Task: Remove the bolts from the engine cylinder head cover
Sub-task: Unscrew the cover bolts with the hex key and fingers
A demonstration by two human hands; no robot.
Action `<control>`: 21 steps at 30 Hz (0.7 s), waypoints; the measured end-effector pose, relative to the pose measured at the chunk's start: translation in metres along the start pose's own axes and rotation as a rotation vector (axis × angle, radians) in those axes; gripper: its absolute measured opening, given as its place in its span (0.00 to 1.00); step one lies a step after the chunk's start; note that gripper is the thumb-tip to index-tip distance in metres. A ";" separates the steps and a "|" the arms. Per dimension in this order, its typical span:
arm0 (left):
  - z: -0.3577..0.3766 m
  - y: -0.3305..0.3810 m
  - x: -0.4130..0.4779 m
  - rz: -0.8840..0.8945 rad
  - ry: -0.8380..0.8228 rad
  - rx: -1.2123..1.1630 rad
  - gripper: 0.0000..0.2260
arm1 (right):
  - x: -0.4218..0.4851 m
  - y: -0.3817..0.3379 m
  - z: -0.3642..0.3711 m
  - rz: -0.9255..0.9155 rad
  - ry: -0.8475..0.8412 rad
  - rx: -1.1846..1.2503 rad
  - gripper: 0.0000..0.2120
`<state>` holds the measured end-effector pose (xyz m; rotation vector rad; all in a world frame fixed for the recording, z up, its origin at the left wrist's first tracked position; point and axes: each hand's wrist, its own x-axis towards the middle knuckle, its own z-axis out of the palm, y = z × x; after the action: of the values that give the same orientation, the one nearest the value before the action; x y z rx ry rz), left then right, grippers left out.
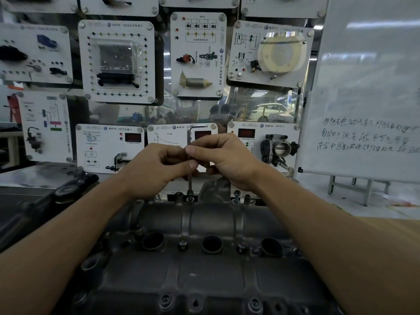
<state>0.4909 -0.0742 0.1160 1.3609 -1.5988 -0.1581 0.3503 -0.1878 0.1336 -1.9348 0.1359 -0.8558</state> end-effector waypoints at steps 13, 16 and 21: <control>0.002 -0.003 0.002 0.023 0.094 0.111 0.08 | 0.000 0.002 0.001 -0.058 0.003 -0.008 0.04; 0.002 -0.002 0.002 0.006 0.076 0.107 0.07 | 0.001 0.001 0.001 -0.029 0.006 0.001 0.05; 0.003 0.002 -0.001 -0.019 -0.053 -0.011 0.08 | 0.001 0.000 -0.001 0.038 -0.024 0.032 0.04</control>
<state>0.4871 -0.0743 0.1156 1.3739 -1.6270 -0.2152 0.3502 -0.1892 0.1349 -1.9057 0.1428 -0.8052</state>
